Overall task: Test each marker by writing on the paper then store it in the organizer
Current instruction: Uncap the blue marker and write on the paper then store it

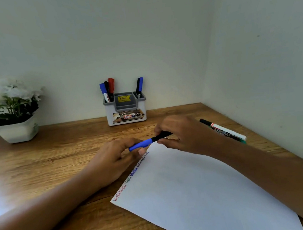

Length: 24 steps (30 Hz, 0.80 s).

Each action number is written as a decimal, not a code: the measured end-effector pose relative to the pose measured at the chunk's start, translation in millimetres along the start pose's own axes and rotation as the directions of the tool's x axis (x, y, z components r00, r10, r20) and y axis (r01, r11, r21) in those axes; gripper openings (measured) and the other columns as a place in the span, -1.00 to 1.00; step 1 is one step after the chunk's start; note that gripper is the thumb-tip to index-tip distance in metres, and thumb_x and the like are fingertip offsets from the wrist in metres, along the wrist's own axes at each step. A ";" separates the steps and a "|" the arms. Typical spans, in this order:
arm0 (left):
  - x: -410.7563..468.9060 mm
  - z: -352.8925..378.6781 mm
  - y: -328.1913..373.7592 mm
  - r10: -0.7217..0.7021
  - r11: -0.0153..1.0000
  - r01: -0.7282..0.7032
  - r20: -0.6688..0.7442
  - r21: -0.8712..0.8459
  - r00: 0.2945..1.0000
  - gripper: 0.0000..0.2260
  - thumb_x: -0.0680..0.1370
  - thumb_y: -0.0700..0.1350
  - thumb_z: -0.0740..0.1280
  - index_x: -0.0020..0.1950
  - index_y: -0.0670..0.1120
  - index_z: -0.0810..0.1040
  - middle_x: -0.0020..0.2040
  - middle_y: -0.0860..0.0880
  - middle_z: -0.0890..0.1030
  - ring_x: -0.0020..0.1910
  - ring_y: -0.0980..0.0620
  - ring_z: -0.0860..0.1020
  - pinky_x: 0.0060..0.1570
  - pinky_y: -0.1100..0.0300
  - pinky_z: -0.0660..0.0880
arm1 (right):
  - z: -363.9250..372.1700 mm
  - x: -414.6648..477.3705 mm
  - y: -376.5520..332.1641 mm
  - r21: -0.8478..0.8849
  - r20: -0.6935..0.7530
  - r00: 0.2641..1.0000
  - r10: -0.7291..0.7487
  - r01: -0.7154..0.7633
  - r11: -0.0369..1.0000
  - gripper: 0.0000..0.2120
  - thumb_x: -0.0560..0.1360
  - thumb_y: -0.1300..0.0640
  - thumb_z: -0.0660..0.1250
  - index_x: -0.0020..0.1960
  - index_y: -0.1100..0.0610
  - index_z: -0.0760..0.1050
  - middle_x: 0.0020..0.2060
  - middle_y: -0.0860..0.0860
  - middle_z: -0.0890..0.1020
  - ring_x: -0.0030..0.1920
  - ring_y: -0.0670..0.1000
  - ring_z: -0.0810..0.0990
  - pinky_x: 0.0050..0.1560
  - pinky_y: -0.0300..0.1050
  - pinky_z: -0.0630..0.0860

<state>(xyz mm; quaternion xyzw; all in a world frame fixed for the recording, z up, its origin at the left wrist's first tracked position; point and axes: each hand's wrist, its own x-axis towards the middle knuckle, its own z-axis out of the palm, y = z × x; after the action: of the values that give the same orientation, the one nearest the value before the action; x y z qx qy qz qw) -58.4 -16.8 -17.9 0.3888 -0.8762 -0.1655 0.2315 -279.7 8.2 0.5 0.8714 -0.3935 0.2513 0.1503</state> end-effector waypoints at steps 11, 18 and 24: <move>9.9 3.8 -19.9 0.300 0.951 -0.272 -0.222 0.150 0.928 -0.66 0.50 0.24 0.11 -0.13 0.12 0.61 -0.24 0.10 0.65 -0.31 0.11 0.54 -0.36 0.18 0.44 | -10.4 2.8 7.2 0.049 0.055 0.998 -0.029 0.027 0.998 -0.87 0.49 0.16 0.30 -0.03 0.19 0.56 -0.17 0.03 0.60 -0.19 -0.08 0.43 -0.18 -0.22 0.37; 4.9 -9.0 -35.4 0.127 0.990 -0.096 -0.390 0.099 0.912 -0.87 0.57 0.04 0.31 -0.15 0.10 0.60 -0.35 0.06 0.61 -0.47 0.18 0.46 -0.47 0.36 0.23 | -47.8 -14.2 41.4 0.169 -0.096 0.936 0.338 -0.319 0.933 -0.95 0.49 0.12 0.35 -0.07 0.08 0.53 -0.27 -0.12 0.56 -0.29 -0.23 0.50 -0.24 -0.41 0.34; 4.7 1.6 -22.5 0.349 0.933 -0.336 -0.090 0.131 0.933 -0.46 0.51 0.33 0.09 0.16 -0.02 0.61 -0.03 0.06 0.68 -0.15 0.15 0.60 -0.24 0.13 0.59 | -33.7 -6.4 18.0 0.558 0.084 0.923 0.376 -0.357 0.749 -0.72 0.55 0.28 0.26 0.15 -0.04 0.39 -0.14 0.08 0.50 -0.24 -0.06 0.52 -0.25 -0.23 0.51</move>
<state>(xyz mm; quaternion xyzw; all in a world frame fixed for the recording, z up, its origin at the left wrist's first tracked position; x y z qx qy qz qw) -48.5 -34.6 -28.5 0.2511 -0.9243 -0.0506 0.2828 -307.8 16.0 26.0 0.7779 -0.4620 0.3951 -0.1592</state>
